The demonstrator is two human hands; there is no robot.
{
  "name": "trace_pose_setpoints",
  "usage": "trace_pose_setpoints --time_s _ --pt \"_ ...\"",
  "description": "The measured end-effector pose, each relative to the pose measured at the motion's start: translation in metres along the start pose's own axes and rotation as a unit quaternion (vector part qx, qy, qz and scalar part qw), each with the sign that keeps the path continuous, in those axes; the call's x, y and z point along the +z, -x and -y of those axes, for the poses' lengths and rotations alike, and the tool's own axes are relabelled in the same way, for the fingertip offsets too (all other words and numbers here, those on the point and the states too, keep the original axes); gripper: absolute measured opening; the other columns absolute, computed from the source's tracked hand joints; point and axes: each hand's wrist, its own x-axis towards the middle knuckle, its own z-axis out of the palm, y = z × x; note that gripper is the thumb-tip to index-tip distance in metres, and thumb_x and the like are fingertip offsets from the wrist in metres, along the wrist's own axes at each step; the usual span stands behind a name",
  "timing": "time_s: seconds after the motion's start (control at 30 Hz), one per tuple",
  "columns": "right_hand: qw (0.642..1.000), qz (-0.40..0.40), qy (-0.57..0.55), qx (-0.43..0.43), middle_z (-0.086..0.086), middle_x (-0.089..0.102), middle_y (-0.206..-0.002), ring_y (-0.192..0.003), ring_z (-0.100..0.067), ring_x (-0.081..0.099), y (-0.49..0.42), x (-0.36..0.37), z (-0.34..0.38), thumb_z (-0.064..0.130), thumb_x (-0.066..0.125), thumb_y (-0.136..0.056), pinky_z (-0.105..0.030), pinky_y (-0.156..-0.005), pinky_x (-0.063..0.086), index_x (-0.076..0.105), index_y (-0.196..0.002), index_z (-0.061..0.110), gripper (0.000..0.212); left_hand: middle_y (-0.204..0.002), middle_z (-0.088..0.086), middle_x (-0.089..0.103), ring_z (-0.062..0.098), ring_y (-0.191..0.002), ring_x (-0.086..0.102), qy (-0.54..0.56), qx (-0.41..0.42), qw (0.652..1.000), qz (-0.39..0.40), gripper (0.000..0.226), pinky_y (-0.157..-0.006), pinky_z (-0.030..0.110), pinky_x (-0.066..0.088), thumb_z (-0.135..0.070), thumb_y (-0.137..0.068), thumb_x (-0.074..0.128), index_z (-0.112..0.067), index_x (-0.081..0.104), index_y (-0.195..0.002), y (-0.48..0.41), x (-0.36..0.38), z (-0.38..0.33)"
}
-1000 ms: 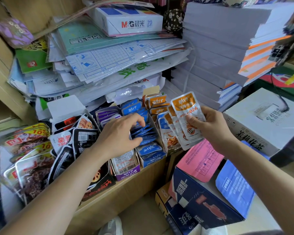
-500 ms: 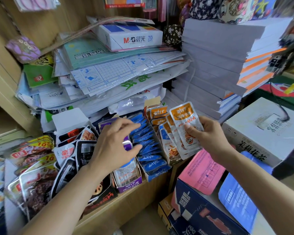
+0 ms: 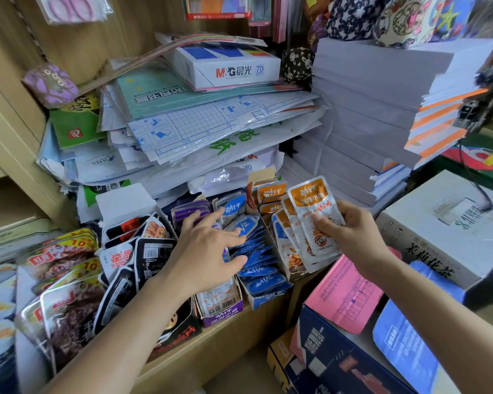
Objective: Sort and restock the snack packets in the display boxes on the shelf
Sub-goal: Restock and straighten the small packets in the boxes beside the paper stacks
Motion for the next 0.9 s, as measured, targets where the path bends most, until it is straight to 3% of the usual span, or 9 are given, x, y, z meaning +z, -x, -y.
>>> trace_pose_setpoints --time_s 0.1,0.2,0.3,0.43,0.57,0.67,0.77,0.83,0.9 --pt "1.000 -0.020 -0.012 -0.005 -0.007 0.078 -0.097 -0.087 -0.026 0.077 -0.001 -0.001 0.000 0.021 0.072 -0.091 -0.055 -0.080 0.061 0.069 -0.110 0.009 0.023 -0.141 -0.020 0.057 0.017 -0.154 0.020 -0.021 -0.017 1.000 -0.010 0.044 -0.121 0.049 0.004 -0.057 -0.090 0.059 -0.041 0.064 -0.131 0.001 0.000 -0.001" --pt "0.998 -0.056 -0.043 -0.005 -0.008 0.078 -0.098 -0.088 -0.027 0.077 -0.003 -0.006 -0.001 0.021 0.073 -0.090 -0.056 -0.081 0.061 0.069 -0.111 0.009 0.024 -0.139 -0.007 0.060 0.027 -0.147 0.035 -0.126 -0.029 0.992 -0.008 0.060 -0.114 0.058 0.020 -0.063 -0.084 0.048 -0.030 0.066 -0.131 0.002 0.001 -0.001" --pt "0.995 -0.070 -0.077 0.002 -0.011 0.078 -0.098 -0.090 -0.031 0.076 -0.004 -0.011 -0.002 0.020 0.072 -0.089 -0.054 -0.081 0.060 0.068 -0.109 0.007 0.024 -0.135 0.003 0.055 0.034 -0.136 0.039 -0.185 -0.065 0.981 -0.012 0.074 -0.103 0.059 0.032 -0.070 -0.077 0.044 -0.024 0.062 -0.132 -0.001 0.002 -0.005" --pt "0.988 -0.099 -0.117 0.010 -0.011 0.078 -0.097 -0.089 -0.030 0.076 -0.004 -0.018 -0.002 0.017 0.070 -0.090 -0.043 -0.072 0.062 0.067 -0.107 0.005 0.021 -0.132 0.002 0.051 0.029 -0.127 0.040 -0.163 -0.072 0.983 -0.051 0.086 -0.096 0.052 0.036 -0.072 -0.071 0.046 -0.021 0.053 -0.140 -0.004 -0.001 -0.012" --pt "0.979 -0.134 -0.152 0.022 -0.014 0.077 -0.099 -0.087 -0.028 0.077 -0.005 -0.026 -0.001 0.013 0.069 -0.093 -0.035 -0.064 0.062 0.066 -0.113 0.001 0.023 -0.136 -0.005 0.056 0.023 -0.128 0.042 -0.100 0.022 0.989 -0.106 0.076 -0.098 0.046 0.031 -0.063 -0.080 0.048 -0.021 0.054 -0.143 -0.018 -0.004 -0.032" --pt "0.976 -0.133 -0.166 0.041 -0.013 0.077 -0.099 -0.088 -0.029 0.076 -0.005 -0.031 -0.002 0.013 0.067 -0.094 -0.035 -0.064 0.063 0.066 -0.114 0.002 0.023 -0.144 -0.010 0.055 0.017 -0.132 0.041 -0.092 0.070 0.991 -0.063 0.070 -0.105 0.045 0.027 -0.064 -0.088 0.041 -0.025 0.053 -0.144 -0.032 0.005 -0.051" --pt "0.978 -0.117 -0.166 0.055 -0.015 0.077 -0.101 -0.089 -0.031 0.076 -0.003 -0.036 -0.004 0.013 0.067 -0.094 -0.038 -0.067 0.063 0.066 -0.115 0.003 0.024 -0.154 -0.008 0.043 0.020 -0.137 0.033 -0.096 0.057 0.994 -0.016 0.075 -0.106 0.045 0.025 -0.066 -0.092 0.042 -0.023 0.038 -0.153 -0.045 0.020 -0.061" --pt "0.980 -0.109 -0.157 0.058 -0.015 0.077 -0.103 -0.090 -0.031 0.076 -0.003 -0.040 -0.005 0.014 0.067 -0.094 -0.041 -0.071 0.063 0.066 -0.115 0.003 0.024 -0.151 -0.005 0.042 0.022 -0.135 0.032 -0.099 0.042 0.994 -0.009 0.077 -0.105 0.045 0.026 -0.066 -0.092 0.048 -0.023 0.034 -0.154 -0.051 0.027 -0.066" --pt "0.981 -0.105 -0.150 0.058 -0.015 0.077 -0.103 -0.092 -0.032 0.076 -0.003 -0.043 -0.006 0.015 0.067 -0.094 -0.044 -0.075 0.062 0.066 -0.114 0.005 0.023 -0.139 -0.005 0.048 0.021 -0.126 0.037 -0.071 0.029 0.996 -0.036 0.071 -0.099 0.042 0.028 -0.063 -0.090 0.057 -0.025 0.043 -0.149 -0.054 0.032 -0.069"
